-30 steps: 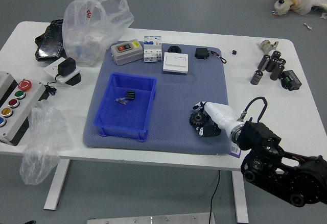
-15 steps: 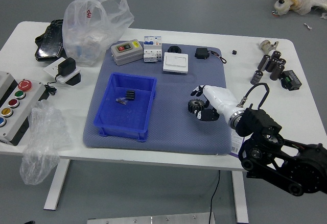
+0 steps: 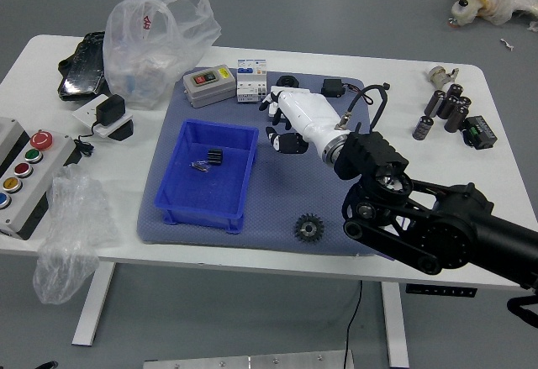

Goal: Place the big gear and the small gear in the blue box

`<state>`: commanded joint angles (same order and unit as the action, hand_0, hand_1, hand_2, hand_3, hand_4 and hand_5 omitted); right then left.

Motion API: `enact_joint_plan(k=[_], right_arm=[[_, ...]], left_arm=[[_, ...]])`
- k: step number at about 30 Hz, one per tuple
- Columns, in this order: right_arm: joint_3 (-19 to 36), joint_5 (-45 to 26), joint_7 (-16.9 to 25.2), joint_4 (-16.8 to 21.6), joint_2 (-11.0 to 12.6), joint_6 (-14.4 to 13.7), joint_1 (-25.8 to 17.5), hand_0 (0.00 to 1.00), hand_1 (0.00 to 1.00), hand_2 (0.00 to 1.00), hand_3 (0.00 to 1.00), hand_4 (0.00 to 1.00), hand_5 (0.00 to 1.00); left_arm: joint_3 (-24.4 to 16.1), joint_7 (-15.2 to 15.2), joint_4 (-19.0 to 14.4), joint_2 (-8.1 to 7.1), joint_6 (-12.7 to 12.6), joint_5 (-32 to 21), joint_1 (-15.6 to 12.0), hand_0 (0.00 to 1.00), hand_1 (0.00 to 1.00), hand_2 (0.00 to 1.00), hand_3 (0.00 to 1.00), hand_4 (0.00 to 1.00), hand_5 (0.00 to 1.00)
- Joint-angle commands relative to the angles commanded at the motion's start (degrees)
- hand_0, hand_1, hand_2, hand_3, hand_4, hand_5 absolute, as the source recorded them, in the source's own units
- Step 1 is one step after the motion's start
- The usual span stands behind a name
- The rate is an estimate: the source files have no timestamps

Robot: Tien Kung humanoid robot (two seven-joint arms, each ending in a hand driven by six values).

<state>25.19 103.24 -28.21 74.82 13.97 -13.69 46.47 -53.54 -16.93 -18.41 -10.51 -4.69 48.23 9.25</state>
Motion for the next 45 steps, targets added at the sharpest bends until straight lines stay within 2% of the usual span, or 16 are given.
enact_joint_plan(k=[2, 3, 13, 14, 17, 20, 21, 24, 26, 27, 31, 33, 39, 42, 45], right_arm=[[0.7, 0.7, -0.2, 0.0, 0.4, 0.2, -0.1, 0.321, 0.467, 0.543, 0.711, 0.576, 0.023], [1.2, 1.0, -0.3, -0.2, 0.6, 0.1, -0.3, 0.330, 0.501, 0.630, 0.728, 0.629, 0.059], [2.4, 1.7, -0.3, -0.8, 0.7, -0.2, -1.6, 0.331, 0.501, 0.644, 0.729, 0.641, 0.075], [2.7, 2.0, -0.5, -0.6, 0.9, -0.1, -1.9, 0.323, 0.491, 0.665, 0.753, 0.740, 0.156], [4.6, 3.8, -2.5, 0.4, 1.7, 1.4, -3.1, 0.323, 0.491, 0.665, 0.753, 0.740, 0.156], [7.5, 5.6, -5.9, 3.2, 3.4, 4.8, -5.1, 0.323, 0.491, 0.665, 0.753, 0.740, 0.156], [8.5, 5.9, -7.1, 4.3, 4.1, 6.0, -5.7, 0.295, 0.459, 0.725, 0.784, 0.750, 0.169], [11.1, 6.6, -8.8, 7.6, 7.0, 9.2, -8.4, 0.295, 0.459, 0.725, 0.784, 0.750, 0.169], [12.5, 6.7, -8.8, 9.9, 9.2, 10.0, -10.5, 0.295, 0.459, 0.725, 0.784, 0.750, 0.169], [12.9, 6.6, -8.7, 10.7, 10.3, 9.8, -11.6, 0.257, 0.409, 0.727, 0.780, 0.761, 0.179], [13.1, 5.0, -6.5, 12.6, 14.2, 7.1, -16.4, 0.257, 0.409, 0.727, 0.780, 0.761, 0.179], [13.1, 3.7, -4.9, 13.2, 15.1, 5.2, -18.7, 0.224, 0.395, 0.748, 0.779, 0.758, 0.174], [14.8, 2.5, -0.7, 14.7, 14.5, -0.8, -24.7, 0.217, 0.381, 0.751, 0.776, 0.756, 0.176], [13.9, 2.7, -0.3, 14.7, 14.2, -1.7, -24.4, 0.217, 0.381, 0.751, 0.776, 0.756, 0.176], [12.0, 2.8, -1.2, 14.7, 13.8, -0.5, -22.5, 0.218, 0.383, 0.766, 0.781, 0.756, 0.177]], left_arm=[[0.0, -0.1, 0.0, 0.00, 0.0, -0.1, -0.2, 0.654, 0.593, 0.585, 0.740, 0.739, 0.635], [0.0, -0.1, 0.0, 0.00, -0.1, -0.1, -0.3, 0.653, 0.593, 0.585, 0.742, 0.741, 0.635], [0.0, 0.1, 0.1, 0.03, 0.0, -0.1, -0.1, 0.653, 0.593, 0.585, 0.742, 0.742, 0.637], [0.0, 0.1, 0.1, 0.04, 0.0, -0.1, -0.2, 0.653, 0.593, 0.585, 0.743, 0.742, 0.636], [-0.1, 0.0, 0.0, 0.08, 0.0, 0.0, -0.3, 0.653, 0.593, 0.585, 0.743, 0.742, 0.636], [-0.1, 0.0, 0.0, 0.04, -0.1, -0.1, -0.6, 0.653, 0.593, 0.585, 0.743, 0.742, 0.636], [0.0, 0.0, 0.0, 0.01, -0.1, -0.3, -0.6, 0.653, 0.593, 0.585, 0.742, 0.742, 0.637], [0.3, 0.3, 0.1, -0.20, -0.3, -0.8, -0.4, 0.653, 0.593, 0.585, 0.742, 0.742, 0.637], [0.5, 0.4, 0.1, -0.33, -0.3, -1.1, -0.3, 0.653, 0.593, 0.585, 0.742, 0.742, 0.637], [0.5, 0.4, 0.1, -0.36, -0.4, -1.2, -0.3, 0.653, 0.593, 0.585, 0.742, 0.742, 0.637], [0.2, 0.2, 0.1, -0.47, -0.3, -0.8, -0.5, 0.653, 0.593, 0.585, 0.742, 0.742, 0.637], [-0.1, 0.0, 0.1, -0.55, -0.2, -0.4, -0.6, 0.653, 0.593, 0.585, 0.741, 0.741, 0.637], [-0.3, 0.1, 0.1, -0.72, -0.2, -0.1, -0.8, 0.653, 0.593, 0.585, 0.741, 0.742, 0.637], [0.0, 0.3, 0.1, -0.69, -0.3, -0.5, -0.8, 0.653, 0.593, 0.585, 0.741, 0.742, 0.637], [-0.2, 0.1, 0.1, -0.55, -0.3, -0.4, -0.9, 0.653, 0.593, 0.585, 0.741, 0.742, 0.638]])
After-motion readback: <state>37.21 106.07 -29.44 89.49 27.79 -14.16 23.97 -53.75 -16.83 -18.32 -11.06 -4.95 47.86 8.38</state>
